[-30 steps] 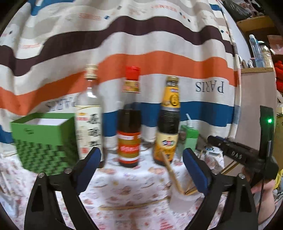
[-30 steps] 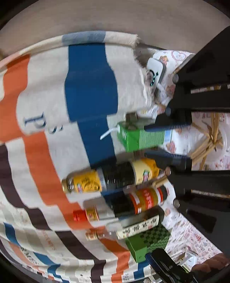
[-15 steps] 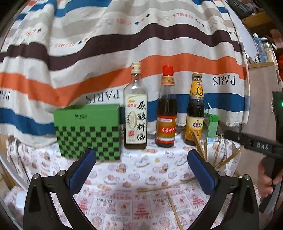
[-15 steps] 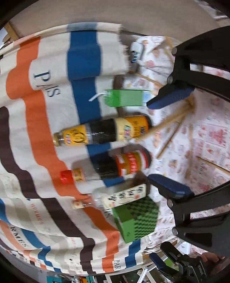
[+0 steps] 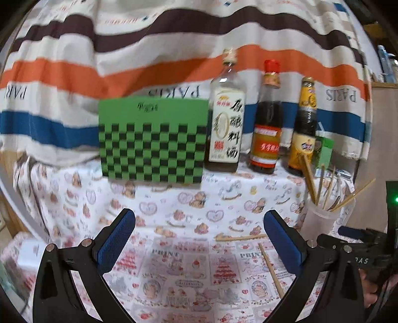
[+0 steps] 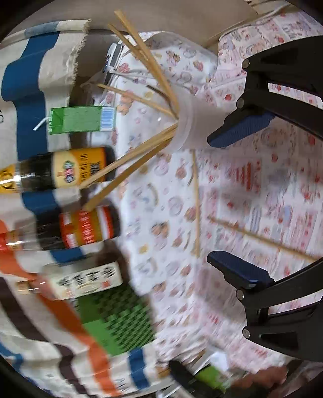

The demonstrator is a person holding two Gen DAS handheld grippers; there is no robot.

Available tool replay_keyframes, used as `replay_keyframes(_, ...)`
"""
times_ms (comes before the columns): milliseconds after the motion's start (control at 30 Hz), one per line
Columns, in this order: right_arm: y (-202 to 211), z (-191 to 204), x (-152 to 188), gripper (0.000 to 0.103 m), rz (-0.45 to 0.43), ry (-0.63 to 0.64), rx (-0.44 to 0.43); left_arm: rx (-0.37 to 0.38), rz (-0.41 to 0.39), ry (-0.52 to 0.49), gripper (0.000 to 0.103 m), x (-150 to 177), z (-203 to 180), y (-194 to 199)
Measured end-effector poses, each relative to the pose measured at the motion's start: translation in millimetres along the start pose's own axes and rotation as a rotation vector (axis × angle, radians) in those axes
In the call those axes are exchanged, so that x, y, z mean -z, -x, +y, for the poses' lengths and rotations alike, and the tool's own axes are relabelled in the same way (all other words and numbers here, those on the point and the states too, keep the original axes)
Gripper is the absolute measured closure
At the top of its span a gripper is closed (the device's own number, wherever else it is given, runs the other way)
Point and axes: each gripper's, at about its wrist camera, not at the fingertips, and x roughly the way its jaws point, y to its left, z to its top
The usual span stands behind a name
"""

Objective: Organize utensils
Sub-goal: 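Move both grippers back over the remaining chopsticks, then lower the right gripper onto a chopstick and close on it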

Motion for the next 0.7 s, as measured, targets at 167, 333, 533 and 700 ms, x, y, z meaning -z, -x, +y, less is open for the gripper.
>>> replay_keyframes(167,-14.7,-7.5,4.4,0.016,0.092,-0.037,-0.016,-0.037,0.109,-0.017,0.001,11.9,-0.4,-21.0)
replay_keyframes(333,-25.2,7.3,6.8,0.016,0.157,0.057,-0.023,-0.028,0.267,0.031,0.001,23.5,8.5,-44.4)
replay_keyframes(533,-29.4,27.8,18.8,0.023,0.206,0.114,-0.067,-0.036,0.351,0.066,0.001,34.2,13.6,-55.7)
replay_keyframes(700,-34.8,39.0,30.7,0.035,0.265,0.127,-0.068,-0.045,0.416,0.089,0.001,39.2,16.2,-61.4)
